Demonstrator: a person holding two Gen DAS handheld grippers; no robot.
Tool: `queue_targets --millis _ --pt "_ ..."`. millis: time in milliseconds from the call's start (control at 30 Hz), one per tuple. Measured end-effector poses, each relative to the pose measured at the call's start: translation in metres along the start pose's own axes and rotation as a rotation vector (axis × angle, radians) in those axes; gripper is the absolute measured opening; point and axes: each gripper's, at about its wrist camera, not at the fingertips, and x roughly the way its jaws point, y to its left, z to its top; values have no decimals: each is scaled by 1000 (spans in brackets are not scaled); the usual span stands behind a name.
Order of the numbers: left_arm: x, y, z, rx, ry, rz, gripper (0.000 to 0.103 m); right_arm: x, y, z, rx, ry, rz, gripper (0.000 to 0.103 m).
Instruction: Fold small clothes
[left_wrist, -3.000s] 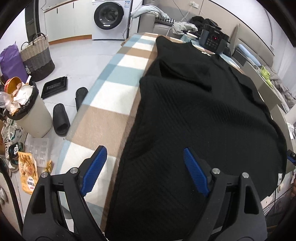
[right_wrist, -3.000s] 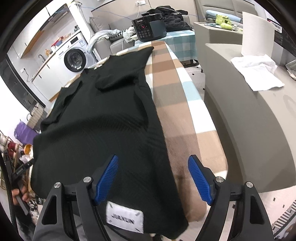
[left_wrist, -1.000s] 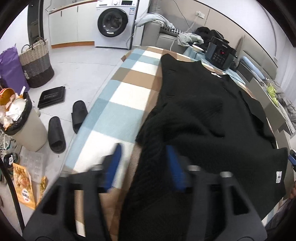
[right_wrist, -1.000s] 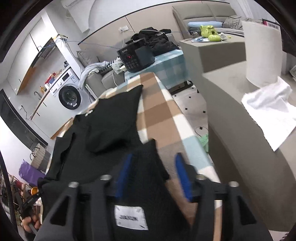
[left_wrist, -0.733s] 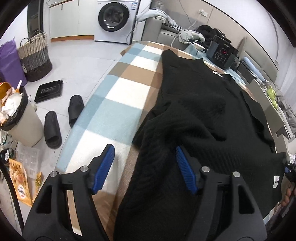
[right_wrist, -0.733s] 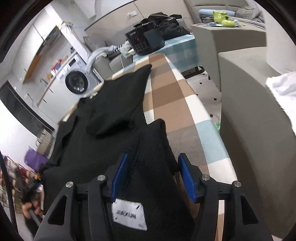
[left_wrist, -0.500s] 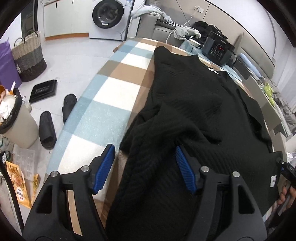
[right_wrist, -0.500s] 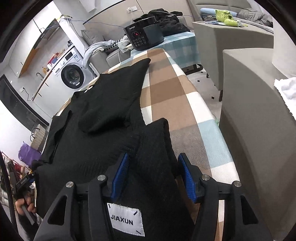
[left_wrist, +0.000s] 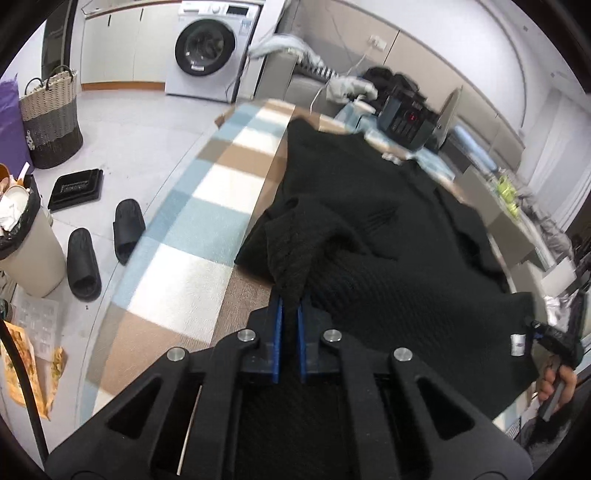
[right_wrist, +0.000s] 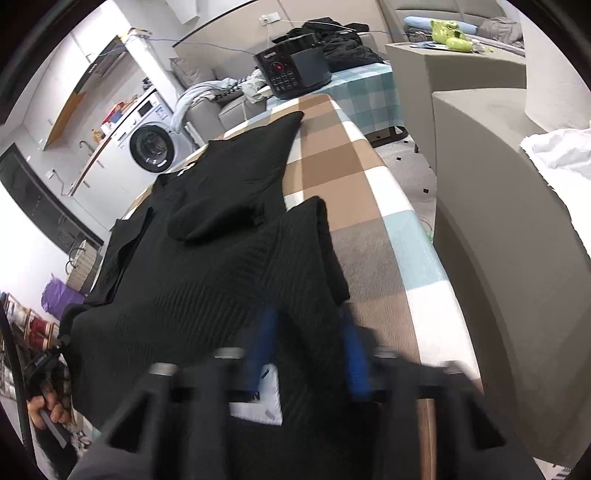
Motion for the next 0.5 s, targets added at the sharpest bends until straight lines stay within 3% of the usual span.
queue_targets --millis 333,500 --pt "-102 -7 -17 -2 -160 -25 3 -83 14 -28 -61 -194 130 5" --pt "-136 -6 -27 -14 -186 -39 3 -127 16 -37 -56 -296 166 5"
